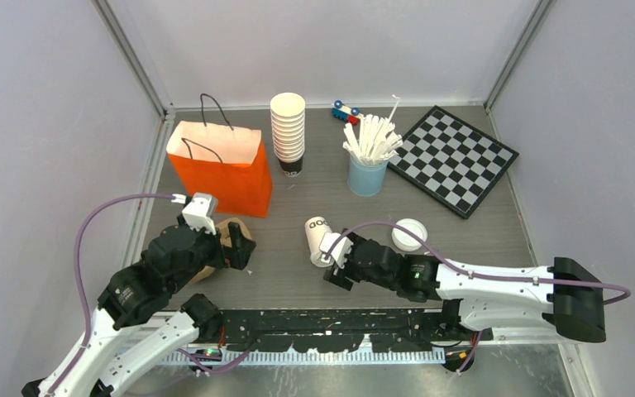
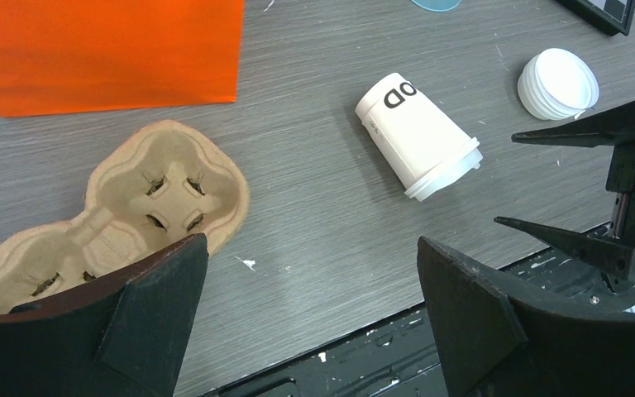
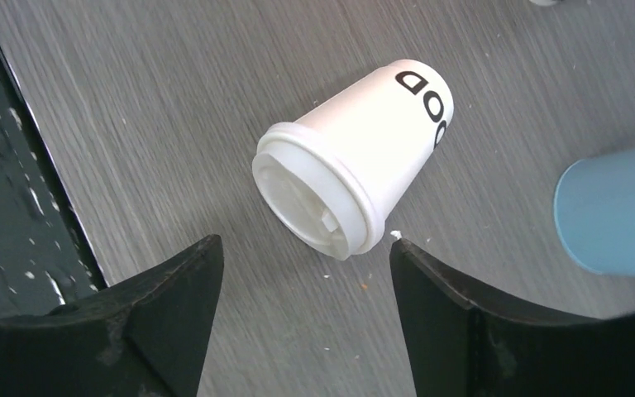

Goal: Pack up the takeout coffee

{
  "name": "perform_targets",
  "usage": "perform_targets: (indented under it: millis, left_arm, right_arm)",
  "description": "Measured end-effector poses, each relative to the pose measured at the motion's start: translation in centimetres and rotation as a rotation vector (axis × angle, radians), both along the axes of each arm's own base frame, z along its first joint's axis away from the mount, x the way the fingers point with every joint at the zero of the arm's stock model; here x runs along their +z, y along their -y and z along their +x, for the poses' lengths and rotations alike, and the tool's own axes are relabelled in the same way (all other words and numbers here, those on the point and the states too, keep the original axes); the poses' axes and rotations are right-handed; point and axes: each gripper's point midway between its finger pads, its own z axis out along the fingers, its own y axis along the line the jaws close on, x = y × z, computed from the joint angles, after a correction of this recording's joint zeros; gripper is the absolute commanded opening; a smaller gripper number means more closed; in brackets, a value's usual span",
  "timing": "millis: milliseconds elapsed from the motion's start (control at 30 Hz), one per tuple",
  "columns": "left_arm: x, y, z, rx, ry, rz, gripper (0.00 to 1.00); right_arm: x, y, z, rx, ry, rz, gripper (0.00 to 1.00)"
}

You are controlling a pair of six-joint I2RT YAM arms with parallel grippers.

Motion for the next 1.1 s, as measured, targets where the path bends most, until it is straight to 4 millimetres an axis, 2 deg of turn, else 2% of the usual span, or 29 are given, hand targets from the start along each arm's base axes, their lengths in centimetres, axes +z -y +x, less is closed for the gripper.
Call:
perform_targets:
  millis: [233,533,667,767,900,1100]
  left_arm:
    - [-0.1,0.0,0.0,0.0,-0.002,0.002,1.0]
    - [-0.1,0.0,0.0,0.0,-0.002,0.002,1.0]
    - [-0.1,0.0,0.0,0.0,-0.002,0.002,1.0]
    - [-0.1,0.0,0.0,0.0,-0.003,0.003,1.0]
    - [-0.1,0.0,0.0,0.0,-0.003,0.003,1.0]
    - [-0.2,0.0,0.0,0.001,-0.003,0.003,1.0]
  right_arm:
    - [-0.6,0.1,0.8,0.159,0.142,-0.132,0.81]
    - [-3.8,0.6,3.2,0.209,0.185,-0.298,0.73]
    - [-4.7,0.6,4.1,0.208,0.196,-0.328,0.64]
    - [-5.0,0.3,4.5,0.207,0.201,-0.332,0.51]
    - [-5.0,-0.2,4.8,0.2,0.207,-0.314,0.37]
    - [-4.4,-1.0,5.0,0.173,0.205,-0.257,0.32]
